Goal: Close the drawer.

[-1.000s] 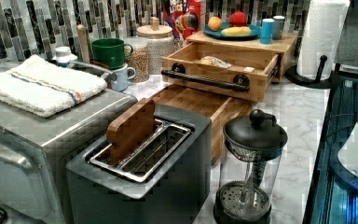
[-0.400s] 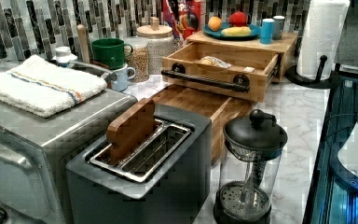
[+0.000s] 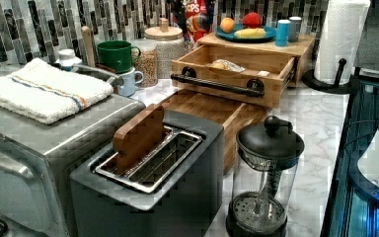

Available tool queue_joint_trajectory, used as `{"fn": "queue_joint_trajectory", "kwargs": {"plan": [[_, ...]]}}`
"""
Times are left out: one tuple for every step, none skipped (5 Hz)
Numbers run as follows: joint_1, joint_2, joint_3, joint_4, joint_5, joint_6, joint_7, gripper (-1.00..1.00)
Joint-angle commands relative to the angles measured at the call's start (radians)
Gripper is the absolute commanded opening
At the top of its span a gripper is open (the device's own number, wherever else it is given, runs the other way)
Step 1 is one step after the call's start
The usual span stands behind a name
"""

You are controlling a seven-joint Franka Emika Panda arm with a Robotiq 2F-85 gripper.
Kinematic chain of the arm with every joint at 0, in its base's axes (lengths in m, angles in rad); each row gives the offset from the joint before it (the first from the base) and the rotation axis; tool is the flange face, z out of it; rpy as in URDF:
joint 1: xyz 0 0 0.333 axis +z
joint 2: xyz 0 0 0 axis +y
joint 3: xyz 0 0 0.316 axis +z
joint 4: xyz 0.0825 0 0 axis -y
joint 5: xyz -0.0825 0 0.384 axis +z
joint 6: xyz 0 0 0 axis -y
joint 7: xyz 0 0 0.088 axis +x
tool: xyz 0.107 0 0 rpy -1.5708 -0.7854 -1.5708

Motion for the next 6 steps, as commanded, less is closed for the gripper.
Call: {"fn": "queue_joint_trajectory", "kwargs": {"plan": [[0.047, -0.036, 0.067, -0.037, 0.08, 0.052, -0.247, -1.0], [0.052, -0.011, 0.075, -0.068, 0.069, 0.096, -0.27, -1.0], [0.058, 0.008, 0.086, -0.118, 0.046, 0.176, -0.304, -1.0], [0.055, 0.024, 0.104, -0.164, 0.057, 0.247, -0.318, -1.0], [0.059, 0.066, 0.107, -0.183, 0.047, 0.27, -0.299, -1.0], [0.02, 0.102, 0.12, -0.207, 0.056, 0.307, -0.323, -1.0]]}}
